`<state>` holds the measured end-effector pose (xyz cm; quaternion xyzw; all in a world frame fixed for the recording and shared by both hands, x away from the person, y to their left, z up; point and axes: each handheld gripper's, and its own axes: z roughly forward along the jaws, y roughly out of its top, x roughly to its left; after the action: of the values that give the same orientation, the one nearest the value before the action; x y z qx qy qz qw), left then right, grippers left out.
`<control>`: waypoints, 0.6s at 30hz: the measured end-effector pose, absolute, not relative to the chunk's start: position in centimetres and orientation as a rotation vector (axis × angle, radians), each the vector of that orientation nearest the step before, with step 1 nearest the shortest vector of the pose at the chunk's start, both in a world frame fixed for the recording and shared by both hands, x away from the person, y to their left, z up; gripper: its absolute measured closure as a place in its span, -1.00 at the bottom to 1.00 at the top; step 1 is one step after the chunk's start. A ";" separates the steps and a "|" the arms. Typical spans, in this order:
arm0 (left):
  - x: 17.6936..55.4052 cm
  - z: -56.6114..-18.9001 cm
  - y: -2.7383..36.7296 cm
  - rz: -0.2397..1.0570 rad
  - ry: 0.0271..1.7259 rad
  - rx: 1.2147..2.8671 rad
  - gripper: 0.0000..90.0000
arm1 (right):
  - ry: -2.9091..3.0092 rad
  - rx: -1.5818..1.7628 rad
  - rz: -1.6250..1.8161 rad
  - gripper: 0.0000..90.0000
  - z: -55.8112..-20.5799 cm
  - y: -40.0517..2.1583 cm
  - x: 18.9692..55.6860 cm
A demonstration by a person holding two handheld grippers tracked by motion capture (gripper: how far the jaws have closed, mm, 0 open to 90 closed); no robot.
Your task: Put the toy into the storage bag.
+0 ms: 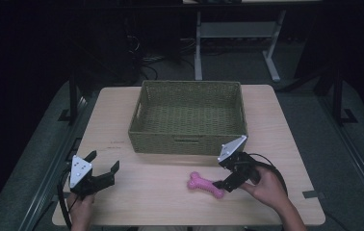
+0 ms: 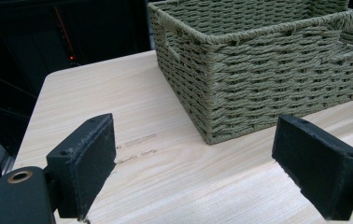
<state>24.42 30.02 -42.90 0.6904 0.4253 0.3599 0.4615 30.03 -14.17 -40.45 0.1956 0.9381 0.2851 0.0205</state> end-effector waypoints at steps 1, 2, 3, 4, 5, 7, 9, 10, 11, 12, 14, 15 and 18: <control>24.4 -42.9 30.0 0.885 1.046 1.698 -0.71 | 2.914 0.604 0.880 -0.49 -40.5 -14.0 30.0; 24.4 -42.9 30.0 0.885 1.046 1.697 -0.71 | 2.920 0.597 0.873 -0.49 -40.6 -13.7 30.1; 24.4 -42.9 30.1 0.884 1.047 1.697 -0.71 | 2.925 0.591 0.866 -0.49 -40.7 -13.5 30.1; 24.4 -42.9 30.1 0.883 1.048 1.697 -0.71 | 2.931 0.584 0.862 -0.48 -40.8 -13.3 30.1; 24.4 -42.9 30.1 0.883 1.048 1.697 -0.71 | 2.934 0.581 0.858 -0.48 -40.9 -13.1 30.1; 24.4 -42.9 30.1 0.884 1.049 1.696 -0.71 | 2.937 0.573 0.849 -0.48 -41.1 -12.7 30.1; 24.4 -42.9 30.2 0.883 1.049 1.697 -0.71 | 2.953 0.554 0.834 -0.38 -41.4 -12.1 30.1; 24.4 -42.9 30.2 0.883 1.048 1.697 -0.71 | 2.953 0.554 0.834 -0.38 -41.4 -12.1 30.1; 24.4 -42.9 30.2 0.882 1.048 1.696 -0.71 | 2.961 0.547 0.819 -0.38 -41.6 -11.8 30.1; 24.4 -42.9 30.1 0.883 1.048 1.696 -0.71 | 2.964 0.545 0.813 -0.38 -41.7 -11.7 30.1; 24.4 -42.9 30.1 0.884 1.047 1.696 -0.71 | 2.966 0.545 0.812 -0.38 -41.7 -11.6 30.1; 24.4 -42.9 30.1 0.883 1.047 1.696 -0.71 | 2.968 0.545 0.810 -0.38 -41.8 -11.5 30.1; 24.4 -42.9 30.1 0.882 1.047 1.696 -0.71 | 2.977 0.543 0.804 -0.36 -42.0 -11.2 30.1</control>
<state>24.39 30.14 -42.86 0.6899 0.4258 0.3589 0.4626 30.10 -11.22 -41.95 0.1734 0.9508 0.2567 0.0053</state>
